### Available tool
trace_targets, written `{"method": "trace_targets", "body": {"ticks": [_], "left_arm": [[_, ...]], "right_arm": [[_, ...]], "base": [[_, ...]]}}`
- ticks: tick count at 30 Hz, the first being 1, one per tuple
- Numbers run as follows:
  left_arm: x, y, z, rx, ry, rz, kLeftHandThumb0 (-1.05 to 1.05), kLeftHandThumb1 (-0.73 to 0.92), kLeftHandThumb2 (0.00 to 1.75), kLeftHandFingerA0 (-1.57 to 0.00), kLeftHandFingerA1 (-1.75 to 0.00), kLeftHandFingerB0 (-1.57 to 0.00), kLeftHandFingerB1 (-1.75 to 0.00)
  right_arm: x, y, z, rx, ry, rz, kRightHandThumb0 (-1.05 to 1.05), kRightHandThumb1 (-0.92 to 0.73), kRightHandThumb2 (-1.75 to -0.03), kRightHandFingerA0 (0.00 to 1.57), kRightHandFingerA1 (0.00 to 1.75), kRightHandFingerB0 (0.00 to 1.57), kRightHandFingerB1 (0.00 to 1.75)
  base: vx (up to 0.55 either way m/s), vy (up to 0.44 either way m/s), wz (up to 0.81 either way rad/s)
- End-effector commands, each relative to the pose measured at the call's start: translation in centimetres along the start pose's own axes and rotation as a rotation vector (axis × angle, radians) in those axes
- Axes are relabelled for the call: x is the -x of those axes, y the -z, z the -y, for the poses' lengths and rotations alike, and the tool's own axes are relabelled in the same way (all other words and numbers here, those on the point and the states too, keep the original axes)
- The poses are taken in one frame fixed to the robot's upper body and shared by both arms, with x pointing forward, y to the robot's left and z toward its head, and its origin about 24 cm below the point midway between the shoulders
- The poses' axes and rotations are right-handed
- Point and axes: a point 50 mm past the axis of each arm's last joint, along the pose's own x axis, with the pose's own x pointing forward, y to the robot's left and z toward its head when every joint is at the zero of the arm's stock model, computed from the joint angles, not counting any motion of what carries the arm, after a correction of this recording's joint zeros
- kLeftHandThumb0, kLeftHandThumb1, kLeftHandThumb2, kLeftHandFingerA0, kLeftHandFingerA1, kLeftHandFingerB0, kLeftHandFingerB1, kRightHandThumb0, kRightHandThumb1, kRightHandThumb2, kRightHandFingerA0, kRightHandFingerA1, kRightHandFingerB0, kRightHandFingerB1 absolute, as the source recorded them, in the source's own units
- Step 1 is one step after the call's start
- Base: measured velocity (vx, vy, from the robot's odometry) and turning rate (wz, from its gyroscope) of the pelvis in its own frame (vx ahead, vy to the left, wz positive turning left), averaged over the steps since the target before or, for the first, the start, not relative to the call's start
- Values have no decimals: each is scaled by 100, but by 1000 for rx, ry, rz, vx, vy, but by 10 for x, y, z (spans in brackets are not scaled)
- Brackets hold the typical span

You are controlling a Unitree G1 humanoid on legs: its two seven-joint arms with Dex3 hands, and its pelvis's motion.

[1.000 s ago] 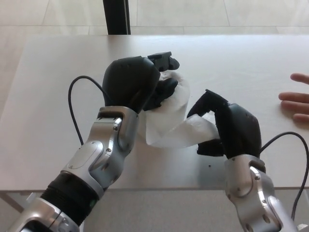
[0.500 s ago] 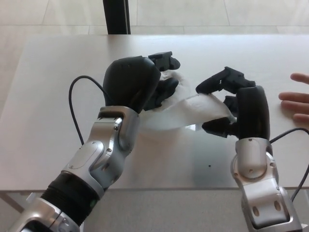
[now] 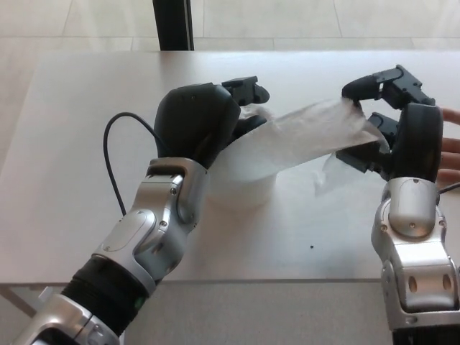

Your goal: A toilet paper roll is kept in the middle of the desk infront of the robot. The robot places its left hand on the top of the toilet paper roll to hold it still and uses its right hand to tear off a piece of toilet paper from it and hands the paper to a person

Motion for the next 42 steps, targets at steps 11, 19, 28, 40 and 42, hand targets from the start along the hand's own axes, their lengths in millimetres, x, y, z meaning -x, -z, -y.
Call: {"method": "trace_targets", "body": {"ticks": [11,19,28,40,42], "left_arm": [[45,28,46,-35,192,-85,-48,81,64,-74,-66,-66,-55],[55,32,51,-28,210,-101,-48,81,65,-74,-66,-68,-56],[61,35,55,-44,242,-111,-50,83,65,-73,-63,-67,-54],[73,39,59,-36,256,-124,-51,83,65,-74,-65,-67,-55],[73,39,60,-37,253,-122,-51,83,65,-74,-66,-66,-56]], "right_arm": [[-25,-77,23,-1363,401,-261,-44,-92,-74,103,175,77,175],[-33,-93,34,-1500,404,-231,-37,-92,-89,107,175,82,175],[-49,-116,59,-1577,410,-185,-37,-92,-77,106,175,72,175],[-66,-168,109,-1557,442,-32,-55,-73,-108,133,151,103,135],[-68,-175,118,-1556,481,-27,-63,-72,-106,134,156,103,138]], "base": [[0,0,0],[0,0,0],[0,0,0],[0,0,0],[0,0,0]]}}
